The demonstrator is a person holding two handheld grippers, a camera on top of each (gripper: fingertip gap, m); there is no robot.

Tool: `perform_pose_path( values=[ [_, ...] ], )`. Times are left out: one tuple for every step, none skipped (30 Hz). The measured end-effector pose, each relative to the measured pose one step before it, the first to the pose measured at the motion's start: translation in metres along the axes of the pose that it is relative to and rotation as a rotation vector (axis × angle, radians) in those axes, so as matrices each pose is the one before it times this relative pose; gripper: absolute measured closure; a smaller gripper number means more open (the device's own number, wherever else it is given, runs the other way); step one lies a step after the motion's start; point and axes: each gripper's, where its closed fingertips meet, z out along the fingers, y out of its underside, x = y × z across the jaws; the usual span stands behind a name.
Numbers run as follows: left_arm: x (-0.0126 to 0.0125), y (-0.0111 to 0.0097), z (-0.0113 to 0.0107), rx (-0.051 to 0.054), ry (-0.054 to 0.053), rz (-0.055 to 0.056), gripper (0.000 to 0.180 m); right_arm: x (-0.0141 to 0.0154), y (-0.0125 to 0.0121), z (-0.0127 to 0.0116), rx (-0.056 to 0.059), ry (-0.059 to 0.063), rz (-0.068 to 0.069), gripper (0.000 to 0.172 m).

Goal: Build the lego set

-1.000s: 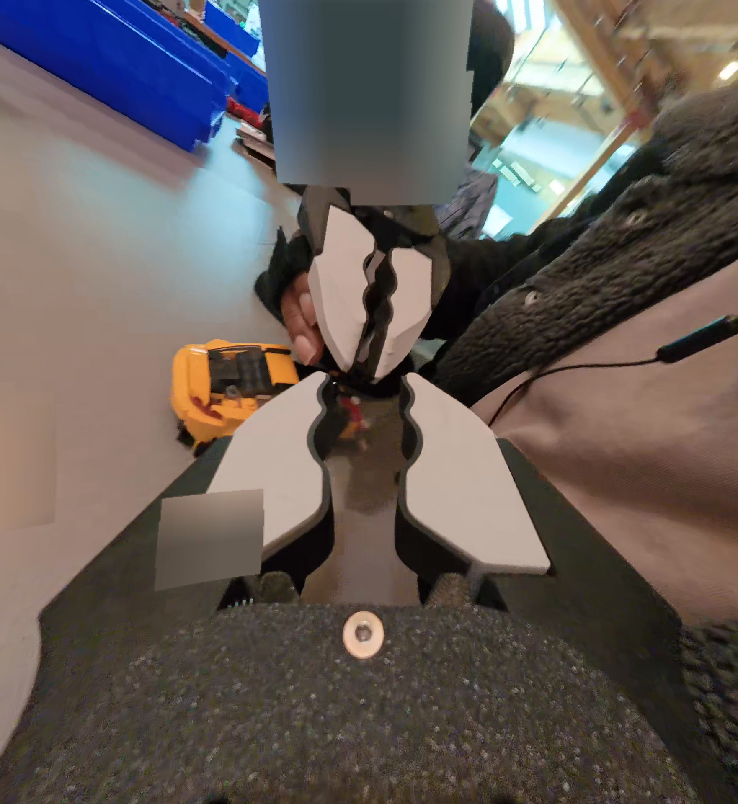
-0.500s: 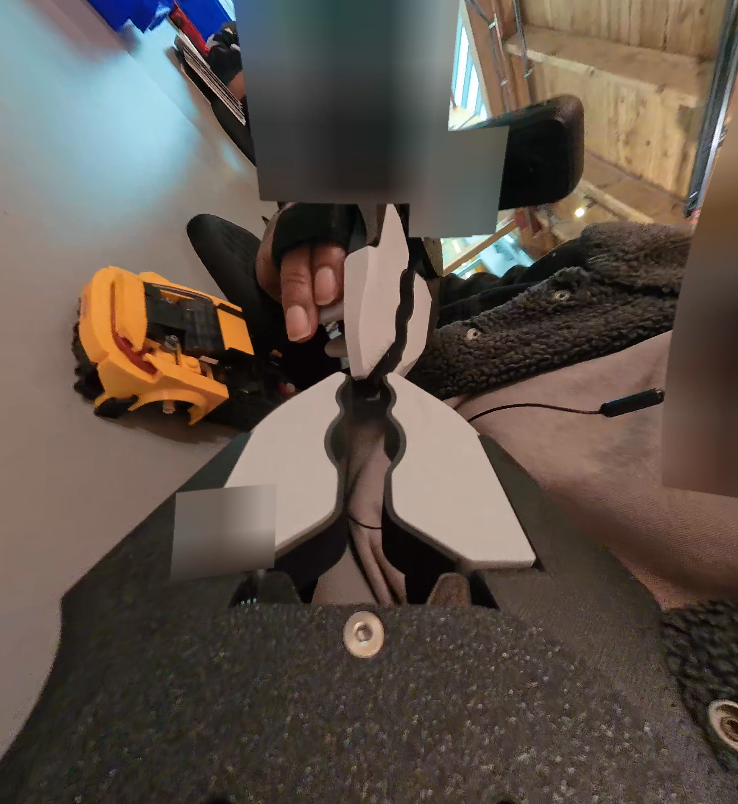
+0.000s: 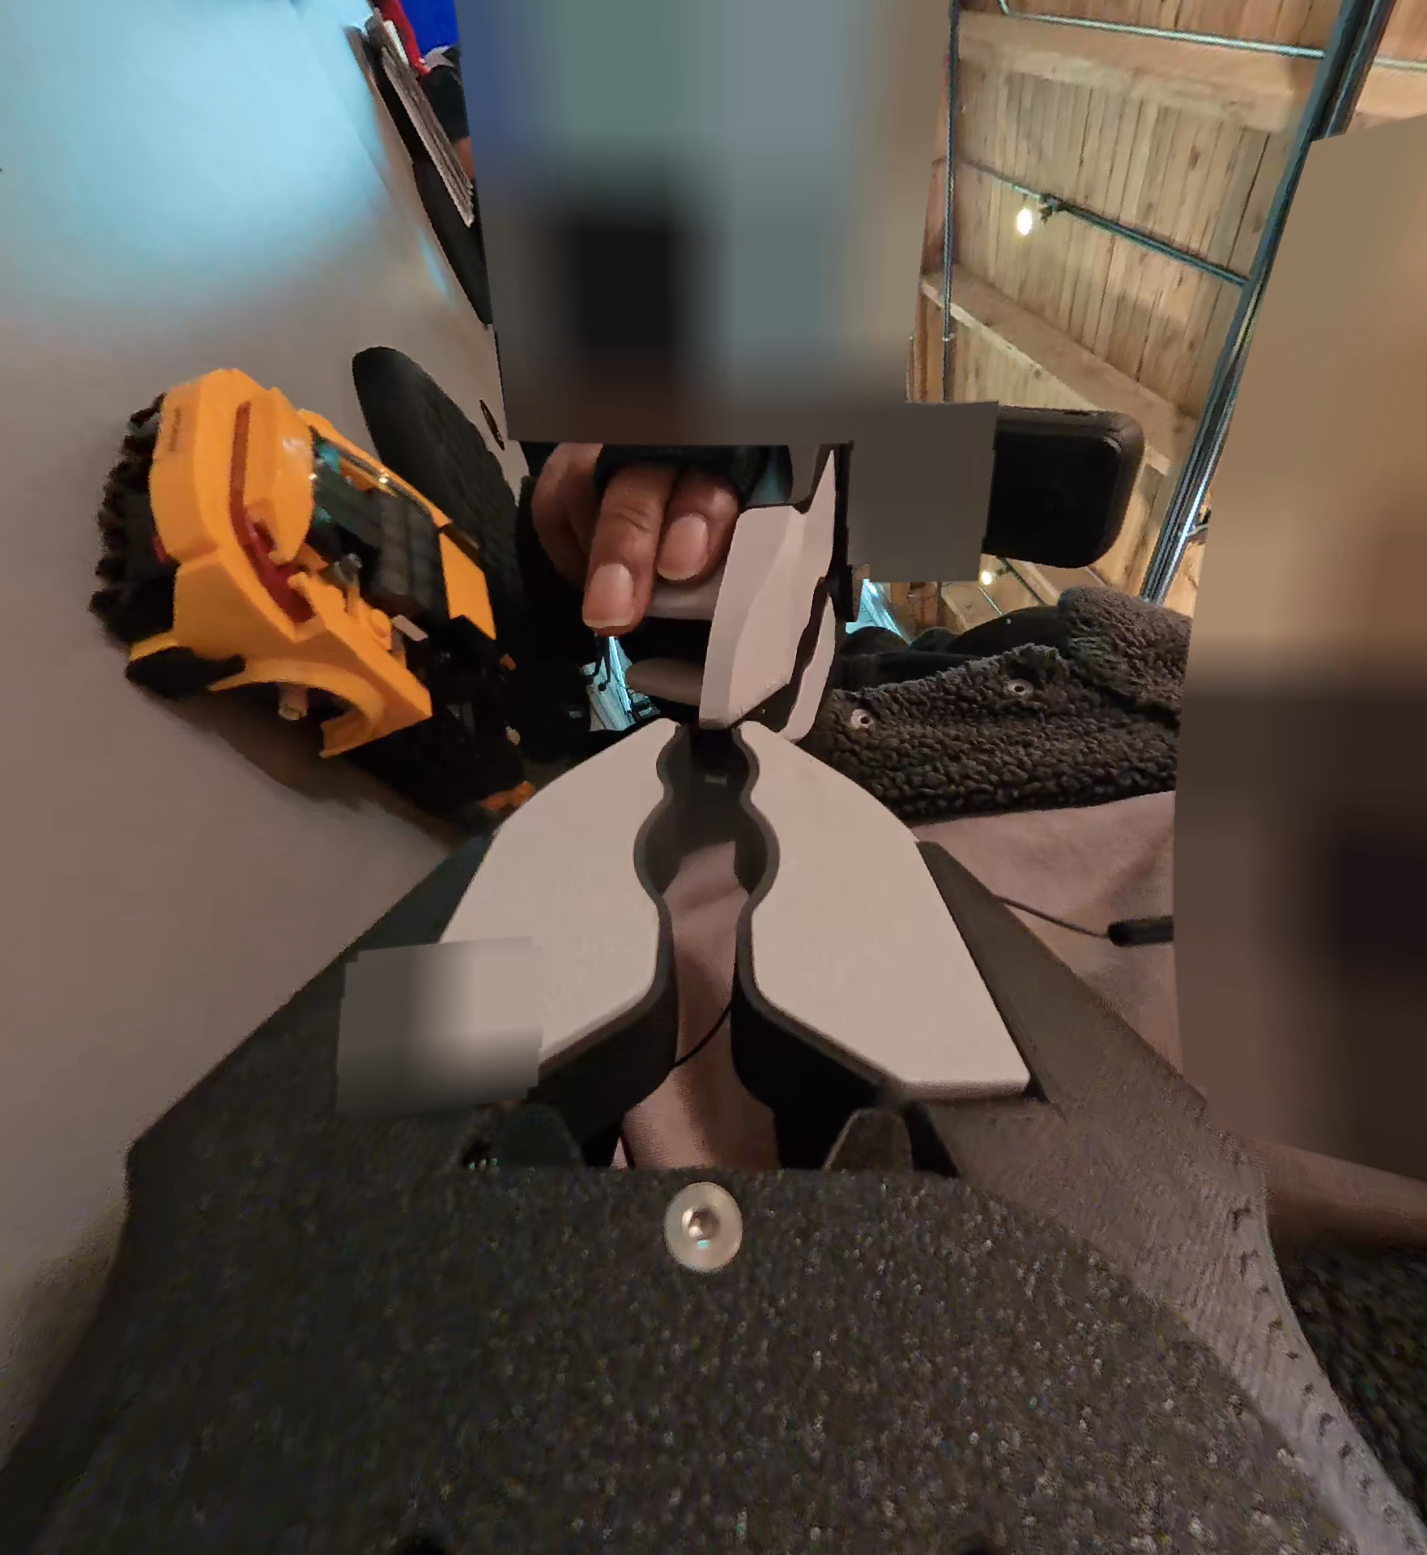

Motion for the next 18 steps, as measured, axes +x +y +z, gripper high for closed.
perform_pose_path(
  values=[
    [-0.00223, 0.00011, -0.00009, 0.0044, -0.0099, -0.0156, 0.173, 0.00012, 0.00212, 0.00063, -0.0101, 0.0026, 0.0045, 0.162],
    [-0.00183, 0.00008, -0.00024, 0.0073, -0.0058, -0.0176, 0.173, 0.00025, 0.00165, 0.00080, -0.0066, 0.0023, 0.0064, 0.162],
    [-0.00199, -0.00003, -0.00025, 0.0091, -0.0054, -0.0184, 0.173, 0.00020, 0.00164, 0.00077, -0.0071, 0.0013, 0.0098, 0.162],
    [-0.00227, 0.00009, -0.00019, 0.0087, -0.0061, -0.0172, 0.173, 0.00024, 0.00180, 0.00084, -0.0081, 0.0013, 0.0094, 0.162],
    [-0.00201, 0.00008, -0.00028, 0.0085, -0.0053, -0.0152, 0.173, 0.00008, 0.00151, 0.00075, -0.0077, 0.0017, 0.0072, 0.162],
    [-0.00149, -0.00016, -0.00034, 0.0098, -0.0033, -0.0132, 0.173, 0.00036, 0.00136, 0.00067, -0.0070, 0.0033, 0.0061, 0.162],
    [-0.00111, -0.00011, -0.00033, 0.0080, -0.0016, -0.0119, 0.173, 0.00015, 0.00079, 0.00047, -0.0047, 0.0015, 0.0059, 0.162],
    [-0.00092, -0.00039, -0.00047, 0.0097, -0.0021, -0.0095, 0.173, 0.00031, 0.00027, 0.00019, -0.0018, 0.0016, 0.0078, 0.162],
    [-0.00092, -0.00039, -0.00053, 0.0085, -0.0023, -0.0077, 0.173, 0.00044, -0.00005, 0.00001, -0.0009, 0.0021, 0.0083, 0.162],
    [-0.00084, -0.00050, -0.00063, 0.0083, -0.0015, -0.0075, 0.173, 0.00054, 0.00034, 0.00005, -0.0031, 0.0029, 0.0070, 0.162],
    [-0.00024, -0.00046, -0.00045, 0.0081, 0.0028, -0.0083, 0.173, 0.00029, 0.00040, 0.00015, -0.0024, 0.0028, 0.0057, 0.162],
    [-0.00021, 0.00022, -0.00017, 0.0023, 0.0041, -0.0093, 0.173, -0.00011, 0.00030, 0.00030, -0.0013, 0.0011, 0.0053, 0.162],
    [-0.00020, 0.00050, 0.00007, -0.0005, 0.0034, -0.0073, 0.173, -0.00045, 0.00027, 0.00042, -0.0005, -0.0008, 0.0051, 0.162],
    [0.00028, -0.00010, -0.00013, 0.0031, 0.0053, -0.0059, 0.173, -0.00005, 0.00006, 0.00032, 0.0011, 0.0023, 0.0047, 0.162],
    [0.00052, -0.00040, -0.00015, 0.0034, 0.0065, -0.0047, 0.173, 0.00009, 0.00005, 0.00044, 0.0005, 0.0021, 0.0029, 0.162],
    [0.00059, -0.00016, -0.00005, 0.0017, 0.0066, -0.0029, 0.173, 0.00006, -0.00016, 0.00031, 0.0012, 0.0012, 0.0017, 0.162],
    [0.00041, -0.00057, -0.00020, 0.0036, 0.0052, -0.0026, 0.173, 0.00019, -0.00052, 0.00009, 0.0028, 0.0013, 0.0014, 0.162],
    [0.00018, -0.00053, -0.00016, 0.0037, 0.0024, -0.0002, 0.173, 0.00040, -0.00026, -0.00005, 0.0011, 0.0015, 0.0016, 0.162]
  ],
)
